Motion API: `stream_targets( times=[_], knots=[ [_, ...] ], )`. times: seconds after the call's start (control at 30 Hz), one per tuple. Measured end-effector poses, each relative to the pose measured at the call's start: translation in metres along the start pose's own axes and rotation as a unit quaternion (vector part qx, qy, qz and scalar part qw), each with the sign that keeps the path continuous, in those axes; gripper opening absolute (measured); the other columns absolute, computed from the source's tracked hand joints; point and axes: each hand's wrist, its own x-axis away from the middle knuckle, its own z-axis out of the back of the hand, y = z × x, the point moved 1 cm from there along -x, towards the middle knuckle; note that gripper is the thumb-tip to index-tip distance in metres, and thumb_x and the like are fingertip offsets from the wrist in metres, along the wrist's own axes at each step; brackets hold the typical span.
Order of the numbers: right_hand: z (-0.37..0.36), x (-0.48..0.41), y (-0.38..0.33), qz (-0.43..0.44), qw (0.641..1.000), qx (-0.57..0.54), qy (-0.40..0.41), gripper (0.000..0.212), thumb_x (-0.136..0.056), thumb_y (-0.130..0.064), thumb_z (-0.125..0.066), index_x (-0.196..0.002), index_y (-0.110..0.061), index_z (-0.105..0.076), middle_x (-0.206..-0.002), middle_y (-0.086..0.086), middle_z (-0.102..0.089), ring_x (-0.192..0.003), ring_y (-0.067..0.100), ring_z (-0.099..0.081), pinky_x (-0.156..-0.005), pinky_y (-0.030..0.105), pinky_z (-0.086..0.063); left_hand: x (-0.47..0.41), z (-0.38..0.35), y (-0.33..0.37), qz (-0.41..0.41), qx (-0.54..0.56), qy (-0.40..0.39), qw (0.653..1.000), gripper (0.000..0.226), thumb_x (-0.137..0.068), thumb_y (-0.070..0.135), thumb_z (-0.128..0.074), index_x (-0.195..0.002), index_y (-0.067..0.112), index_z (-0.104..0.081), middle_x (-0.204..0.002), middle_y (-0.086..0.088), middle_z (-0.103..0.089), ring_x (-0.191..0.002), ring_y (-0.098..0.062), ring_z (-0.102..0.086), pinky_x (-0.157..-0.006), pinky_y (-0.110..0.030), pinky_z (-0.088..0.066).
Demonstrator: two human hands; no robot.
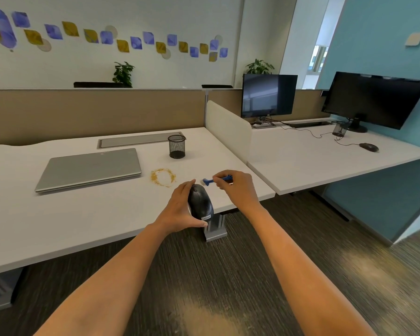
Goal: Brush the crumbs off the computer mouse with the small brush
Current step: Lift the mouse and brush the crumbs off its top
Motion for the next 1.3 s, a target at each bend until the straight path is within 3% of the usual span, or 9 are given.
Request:
stream_targets(
  times=[0.2, 0.33, 0.6, 0.8, 0.9, 0.97, 1.07, 1.17, 1.3],
  knots=[
    [0.001, 0.022, 0.008, 0.124, 0.988, 0.068, -0.065, 0.019, -0.087, -0.023, -0.062, -0.101, -0.014, -0.070, -0.099, 0.002, -0.070, -0.087, 0.005, -0.058, -0.073, 0.004, -0.040, -0.010, 0.010, -0.008, 0.007, -0.007, 0.043, 0.999, 0.113, -0.051, 0.044, -0.085, -0.141, 0.019, -0.022, -0.145, -0.002, -0.024, -0.132, -0.019, -0.024, -0.105, -0.028, -0.024],
    [0.004, 0.040, 0.020, 0.183, 0.966, 0.128, -0.127, 0.021, -0.090, -0.023, -0.058, -0.105, -0.014, -0.068, -0.101, 0.002, -0.068, -0.090, 0.009, -0.059, -0.080, 0.015, -0.045, -0.014, 0.014, -0.016, 0.035, -0.004, 0.064, 0.997, 0.112, -0.050, 0.043, -0.086, -0.140, 0.021, -0.022, -0.144, -0.003, -0.026, -0.130, -0.022, -0.028, -0.106, -0.035, -0.028],
    [0.013, 0.043, 0.033, 0.175, 0.979, 0.085, -0.061, 0.020, -0.088, -0.023, -0.060, -0.104, -0.014, -0.068, -0.100, 0.001, -0.068, -0.091, 0.009, -0.061, -0.081, 0.014, -0.047, -0.022, 0.009, -0.015, 0.047, 0.001, 0.065, 0.997, 0.112, -0.050, 0.044, -0.085, -0.140, 0.022, -0.022, -0.145, -0.003, -0.026, -0.130, -0.023, -0.029, -0.102, -0.031, -0.028],
    [0.011, 0.047, 0.055, 0.133, 0.965, 0.156, -0.161, 0.020, -0.089, -0.026, -0.058, -0.105, -0.019, -0.068, -0.103, -0.002, -0.068, -0.089, 0.002, -0.056, -0.081, 0.015, -0.043, -0.025, 0.008, -0.016, 0.052, 0.009, 0.082, 0.995, 0.112, -0.050, 0.043, -0.087, -0.139, 0.025, -0.022, -0.145, -0.002, -0.025, -0.130, -0.022, -0.029, -0.099, -0.028, -0.026],
    [0.015, 0.044, 0.062, 0.010, 0.999, -0.022, -0.037, 0.014, -0.086, -0.026, -0.063, -0.098, -0.023, -0.069, -0.096, -0.005, -0.071, -0.089, 0.004, -0.064, -0.082, 0.018, -0.052, -0.026, 0.009, -0.017, 0.055, 0.004, 0.075, 0.996, 0.111, -0.050, 0.043, -0.087, -0.138, 0.026, -0.022, -0.145, -0.002, -0.026, -0.130, -0.022, -0.029, -0.101, -0.031, -0.028],
    [0.016, 0.036, 0.060, -0.103, 0.968, -0.229, 0.027, 0.010, -0.084, -0.023, -0.066, -0.093, -0.021, -0.070, -0.086, -0.002, -0.073, -0.082, 0.008, -0.069, -0.078, 0.020, -0.057, -0.025, 0.009, -0.020, 0.059, 0.006, 0.070, 0.996, 0.110, -0.050, 0.042, -0.087, -0.138, 0.026, -0.023, -0.144, -0.002, -0.027, -0.129, -0.022, -0.030, -0.101, -0.031, -0.029],
    [0.015, 0.020, 0.055, -0.227, 0.851, -0.470, 0.062, 0.013, -0.085, -0.013, -0.063, -0.096, -0.007, -0.068, -0.081, 0.008, -0.072, -0.074, 0.014, -0.071, -0.068, 0.020, -0.058, -0.026, 0.008, -0.025, 0.060, 0.004, 0.056, 0.997, 0.109, -0.050, 0.041, -0.087, -0.138, 0.025, -0.024, -0.144, -0.002, -0.028, -0.129, -0.022, -0.030, -0.103, -0.034, -0.031],
    [0.013, 0.006, 0.051, -0.274, 0.778, -0.560, 0.071, 0.014, -0.085, -0.010, -0.063, -0.096, -0.001, -0.066, -0.082, 0.011, -0.070, -0.069, 0.013, -0.071, -0.063, 0.020, -0.058, -0.028, 0.008, -0.033, 0.069, 0.006, 0.039, 0.997, 0.109, -0.051, 0.042, -0.087, -0.138, 0.025, -0.024, -0.144, -0.002, -0.027, -0.129, -0.022, -0.030, -0.105, -0.037, -0.032],
    [0.002, -0.017, 0.050, -0.282, 0.758, -0.584, 0.078, 0.009, -0.085, -0.011, -0.064, -0.090, -0.005, -0.067, -0.082, 0.009, -0.068, -0.068, 0.010, -0.070, -0.065, 0.019, -0.058, -0.037, 0.012, -0.051, 0.080, 0.015, 0.025, 0.996, 0.107, -0.051, 0.042, -0.086, -0.137, 0.024, -0.025, -0.143, -0.002, -0.029, -0.127, -0.023, -0.031, -0.105, -0.041, -0.035]
  ],
)
